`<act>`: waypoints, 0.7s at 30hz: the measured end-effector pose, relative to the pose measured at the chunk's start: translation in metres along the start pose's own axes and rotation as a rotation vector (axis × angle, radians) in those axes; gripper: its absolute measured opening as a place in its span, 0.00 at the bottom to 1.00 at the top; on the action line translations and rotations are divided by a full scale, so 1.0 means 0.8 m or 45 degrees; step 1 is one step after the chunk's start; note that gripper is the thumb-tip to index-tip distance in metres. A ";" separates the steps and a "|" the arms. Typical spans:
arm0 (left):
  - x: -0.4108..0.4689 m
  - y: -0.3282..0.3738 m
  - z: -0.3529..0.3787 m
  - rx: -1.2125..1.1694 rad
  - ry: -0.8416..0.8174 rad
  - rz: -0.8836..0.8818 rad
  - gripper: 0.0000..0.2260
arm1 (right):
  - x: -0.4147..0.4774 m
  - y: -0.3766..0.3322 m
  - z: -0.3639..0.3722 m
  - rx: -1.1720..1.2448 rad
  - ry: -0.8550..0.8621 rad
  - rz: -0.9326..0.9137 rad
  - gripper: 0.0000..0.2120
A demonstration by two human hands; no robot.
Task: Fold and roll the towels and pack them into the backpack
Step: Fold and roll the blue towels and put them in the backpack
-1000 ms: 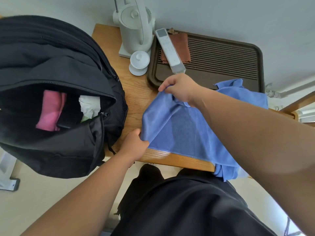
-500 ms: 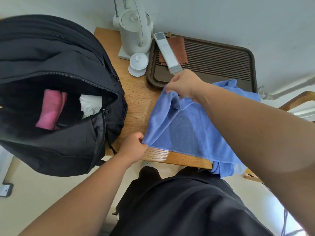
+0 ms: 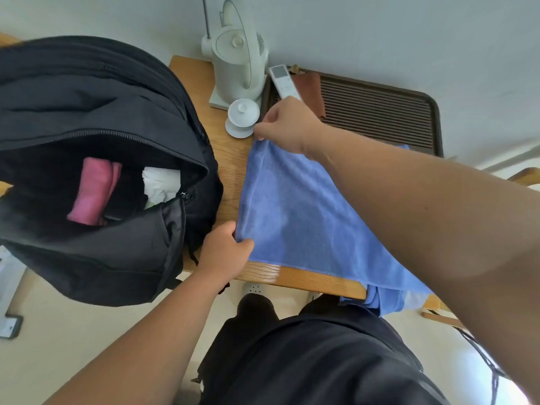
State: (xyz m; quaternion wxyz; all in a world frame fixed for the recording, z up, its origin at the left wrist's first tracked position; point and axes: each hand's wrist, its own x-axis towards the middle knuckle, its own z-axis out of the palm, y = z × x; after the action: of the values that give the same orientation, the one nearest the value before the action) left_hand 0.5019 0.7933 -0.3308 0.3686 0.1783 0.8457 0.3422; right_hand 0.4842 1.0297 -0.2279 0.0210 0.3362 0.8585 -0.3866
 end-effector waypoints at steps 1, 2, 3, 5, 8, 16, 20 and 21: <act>-0.002 0.002 -0.002 -0.011 0.019 0.006 0.09 | 0.005 -0.003 0.002 -0.018 -0.005 -0.021 0.17; -0.003 0.003 -0.004 -0.019 0.030 0.009 0.09 | 0.010 -0.004 0.005 -0.036 -0.013 -0.042 0.19; -0.004 0.003 -0.005 -0.022 0.041 0.010 0.08 | 0.014 -0.004 0.007 -0.051 -0.023 -0.059 0.20; -0.006 0.004 -0.005 -0.020 0.068 0.024 0.08 | 0.019 0.001 0.011 -0.057 -0.039 -0.066 0.21; -0.011 0.015 0.000 -0.068 0.070 0.076 0.08 | 0.019 0.019 0.009 0.014 -0.046 -0.045 0.22; -0.035 0.098 0.050 -0.278 -0.287 0.196 0.09 | 0.004 0.095 -0.053 0.467 0.177 0.049 0.23; -0.046 0.142 0.100 -0.305 -0.333 0.253 0.06 | -0.013 0.142 -0.094 0.475 0.240 0.004 0.19; -0.049 0.153 0.115 -0.307 -0.357 0.269 0.05 | -0.020 0.154 -0.105 0.491 0.237 -0.005 0.18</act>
State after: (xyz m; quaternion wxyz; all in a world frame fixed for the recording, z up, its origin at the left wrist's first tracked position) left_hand 0.6028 0.8989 -0.2695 0.4633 0.2664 0.7158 0.4494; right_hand 0.5885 1.1364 -0.2441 -0.1237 0.3666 0.7676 -0.5110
